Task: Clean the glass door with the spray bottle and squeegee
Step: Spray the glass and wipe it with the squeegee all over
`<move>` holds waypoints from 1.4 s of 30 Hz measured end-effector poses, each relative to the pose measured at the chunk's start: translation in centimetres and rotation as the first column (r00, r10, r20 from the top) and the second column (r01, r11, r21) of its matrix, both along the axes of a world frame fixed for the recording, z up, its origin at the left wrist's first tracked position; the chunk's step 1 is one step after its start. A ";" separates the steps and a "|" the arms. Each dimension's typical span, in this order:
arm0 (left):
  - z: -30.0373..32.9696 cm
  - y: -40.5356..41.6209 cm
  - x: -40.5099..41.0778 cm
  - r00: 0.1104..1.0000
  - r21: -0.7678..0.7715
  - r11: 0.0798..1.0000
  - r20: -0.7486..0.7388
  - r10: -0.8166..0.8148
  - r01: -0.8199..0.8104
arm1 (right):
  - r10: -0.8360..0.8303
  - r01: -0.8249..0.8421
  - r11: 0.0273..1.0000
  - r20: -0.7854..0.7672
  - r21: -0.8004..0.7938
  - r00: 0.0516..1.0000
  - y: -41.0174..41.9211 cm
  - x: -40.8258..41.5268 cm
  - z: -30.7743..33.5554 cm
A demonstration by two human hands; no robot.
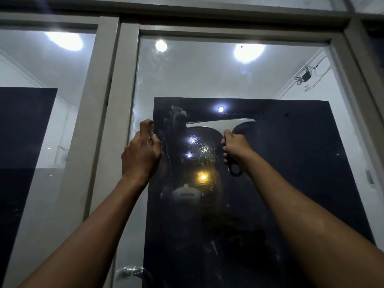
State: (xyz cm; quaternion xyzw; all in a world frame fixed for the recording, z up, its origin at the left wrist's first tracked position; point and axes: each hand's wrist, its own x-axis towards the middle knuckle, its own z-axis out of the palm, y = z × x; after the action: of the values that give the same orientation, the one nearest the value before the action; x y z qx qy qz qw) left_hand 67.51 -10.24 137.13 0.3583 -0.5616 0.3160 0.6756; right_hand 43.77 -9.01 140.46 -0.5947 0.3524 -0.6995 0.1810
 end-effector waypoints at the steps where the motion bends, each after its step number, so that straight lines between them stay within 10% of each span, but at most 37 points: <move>1: -0.2 0.0 -0.1 1.000 0.004 1.000 0.009 -0.009 0.009 | -0.021 0.021 1.000 -0.004 0.002 1.000 -0.4 0.0 -0.6; 10: -2.2 0.2 -1.3 0.992 0.050 0.995 0.088 -0.092 0.088 | -0.124 0.129 0.990 -0.088 0.048 0.988 -1.8 -4.9 -11.9; 15: -2.1 0.2 -1.7 0.993 0.072 0.994 0.080 -0.087 0.081 | -0.251 0.212 0.963 -0.267 -0.167 0.930 -0.3 -5.0 -7.8; 21: -2.7 0.1 -3.0 0.994 0.068 0.995 0.077 -0.080 0.075 | -0.395 0.286 0.913 -0.803 -0.291 0.447 0.1 -1.2 -1.6; 26: -3.7 -0.2 -3.8 0.993 0.068 0.992 0.060 -0.106 0.102 | -0.458 0.424 0.835 -0.869 -0.350 0.186 -1.3 -5.7 -2.1; 34: -4.8 -0.8 -5.4 0.990 0.078 0.990 0.077 -0.122 0.116 | -0.533 0.609 0.750 -0.782 -0.258 0.325 0.2 -19.7 -4.6; 42: -4.5 -0.8 -5.9 0.995 0.093 0.992 0.053 -0.088 0.083 | -0.497 0.371 0.866 -0.648 -0.334 0.577 0.5 -9.3 -2.1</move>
State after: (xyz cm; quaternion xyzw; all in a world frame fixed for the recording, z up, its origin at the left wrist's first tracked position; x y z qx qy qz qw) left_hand 61.62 -11.03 132.65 0.3549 -0.6092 0.2710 0.6554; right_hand 34.52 -8.50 138.33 -0.7260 0.4714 -0.4604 -0.1970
